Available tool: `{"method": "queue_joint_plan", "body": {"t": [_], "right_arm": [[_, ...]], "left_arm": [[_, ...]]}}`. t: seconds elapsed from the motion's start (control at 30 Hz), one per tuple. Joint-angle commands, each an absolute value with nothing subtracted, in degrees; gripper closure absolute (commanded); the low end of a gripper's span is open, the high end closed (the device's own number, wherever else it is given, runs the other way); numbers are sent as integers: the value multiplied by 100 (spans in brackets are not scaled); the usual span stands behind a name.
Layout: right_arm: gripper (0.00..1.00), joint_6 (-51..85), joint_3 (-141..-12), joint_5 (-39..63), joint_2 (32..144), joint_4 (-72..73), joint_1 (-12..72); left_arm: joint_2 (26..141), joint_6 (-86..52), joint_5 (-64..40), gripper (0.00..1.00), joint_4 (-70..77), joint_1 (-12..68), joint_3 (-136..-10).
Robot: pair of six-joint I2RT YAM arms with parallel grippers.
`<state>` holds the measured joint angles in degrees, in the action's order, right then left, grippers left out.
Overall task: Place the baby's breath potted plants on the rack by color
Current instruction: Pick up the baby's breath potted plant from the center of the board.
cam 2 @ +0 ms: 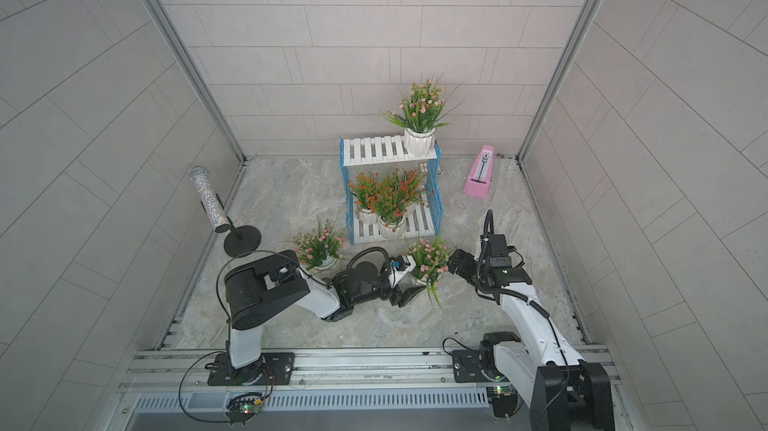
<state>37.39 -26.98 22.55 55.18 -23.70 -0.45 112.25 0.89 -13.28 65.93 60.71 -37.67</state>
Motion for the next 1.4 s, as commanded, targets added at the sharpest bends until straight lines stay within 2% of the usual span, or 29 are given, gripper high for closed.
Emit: {"method": "queue_joint_plan", "body": {"t": [0.0, 0.67, 0.83, 1.17, 1.37], "right_arm": [[9, 3711, -2669, 2294, 5554, -2283, -36], [11, 3770, -2711, 2303, 5801, -2198, 501], [11, 3797, -2747, 2303, 5761, -2218, 603], [11, 3744, -2798, 2215, 5550, -2438, 634], [11, 3728, -2800, 2193, 5435, -2530, 636]], "left_arm": [[11362, 165, -1612, 20, 6601, 6061, -3964], [11685, 61, -2087, 18, 6697, 6059, -4323], [11733, 29, -2232, 0, 6618, 6060, -4396], [11733, 76, -2125, 1, 6557, 6053, -4396], [11700, 52, -2087, 7, 6565, 6060, -4373]]}}
